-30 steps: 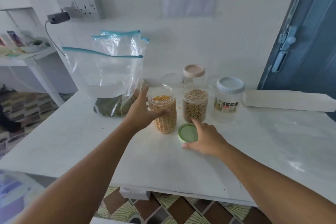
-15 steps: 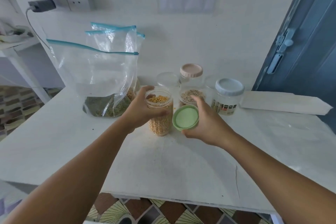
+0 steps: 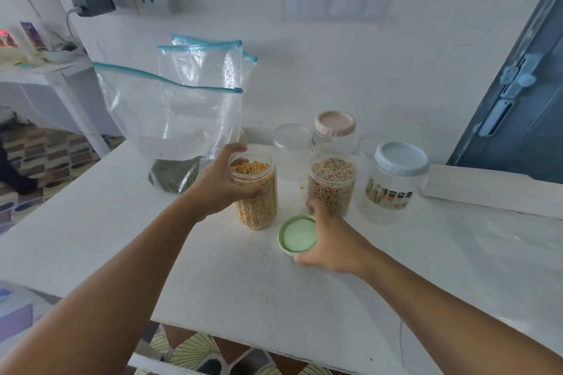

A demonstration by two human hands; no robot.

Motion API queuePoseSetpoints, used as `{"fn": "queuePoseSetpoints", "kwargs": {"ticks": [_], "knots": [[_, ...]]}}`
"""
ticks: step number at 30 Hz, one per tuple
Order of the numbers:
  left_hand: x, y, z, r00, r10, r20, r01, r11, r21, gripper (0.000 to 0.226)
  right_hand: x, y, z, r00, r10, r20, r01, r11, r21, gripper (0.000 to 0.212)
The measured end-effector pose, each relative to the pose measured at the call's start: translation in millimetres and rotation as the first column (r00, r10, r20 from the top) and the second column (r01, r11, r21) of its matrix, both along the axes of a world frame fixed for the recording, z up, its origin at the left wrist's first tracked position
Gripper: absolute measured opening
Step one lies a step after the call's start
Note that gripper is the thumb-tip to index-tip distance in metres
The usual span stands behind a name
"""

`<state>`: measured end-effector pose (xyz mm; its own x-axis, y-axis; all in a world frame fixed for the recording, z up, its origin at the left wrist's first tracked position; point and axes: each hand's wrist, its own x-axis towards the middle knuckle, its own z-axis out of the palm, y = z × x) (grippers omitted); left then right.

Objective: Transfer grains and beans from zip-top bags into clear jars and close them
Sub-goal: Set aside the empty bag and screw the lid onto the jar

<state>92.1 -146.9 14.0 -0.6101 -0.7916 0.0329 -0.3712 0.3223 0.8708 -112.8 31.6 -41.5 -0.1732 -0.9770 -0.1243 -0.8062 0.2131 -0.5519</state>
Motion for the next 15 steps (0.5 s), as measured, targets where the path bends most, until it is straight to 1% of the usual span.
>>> {"fn": "queuePoseSetpoints", "kwargs": {"ticks": [4, 7, 8, 9, 10, 13, 15], "knots": [[2.5, -12.5, -2.1, 1.000, -0.009, 0.010, 0.009, 1.000, -0.018, 0.102, 1.0, -7.3, -5.1, 0.999, 0.006, -0.042, -0.002, 0.995, 0.100, 0.112], [5.8, -25.5, -5.3, 0.999, -0.032, 0.014, 0.032, 0.999, -0.027, 0.102, 3.5, -13.6, 0.2, 0.996, 0.031, -0.083, -0.017, 0.987, 0.162, 0.118], [7.5, -29.9, -5.8, 0.999, -0.045, 0.019, 0.045, 0.999, -0.029, 0.102, 6.4, -15.9, 4.5, 0.995, 0.026, -0.098, -0.008, 0.984, 0.175, 0.116], [9.3, -34.2, -6.0, 0.998, -0.058, 0.022, 0.059, 0.998, -0.031, 0.102, 10.3, -19.1, 9.2, 0.992, 0.006, -0.124, 0.017, 0.983, 0.183, 0.109], [11.1, -38.8, -5.7, 0.997, -0.068, 0.026, 0.069, 0.997, -0.035, 0.103, 15.5, -23.6, 14.3, 0.987, -0.020, -0.159, 0.048, 0.984, 0.173, 0.096], [15.2, -51.0, -4.1, 0.997, -0.075, 0.034, 0.077, 0.995, -0.057, 0.107, 33.6, -46.3, 22.5, 0.943, -0.075, -0.323, 0.110, 0.990, 0.090, 0.048], [16.0, -58.5, -3.9, 0.997, -0.072, 0.032, 0.075, 0.995, -0.071, 0.105, 43.5, -66.6, 24.5, 0.916, -0.086, -0.393, 0.134, 0.986, 0.097, 0.033]]}}
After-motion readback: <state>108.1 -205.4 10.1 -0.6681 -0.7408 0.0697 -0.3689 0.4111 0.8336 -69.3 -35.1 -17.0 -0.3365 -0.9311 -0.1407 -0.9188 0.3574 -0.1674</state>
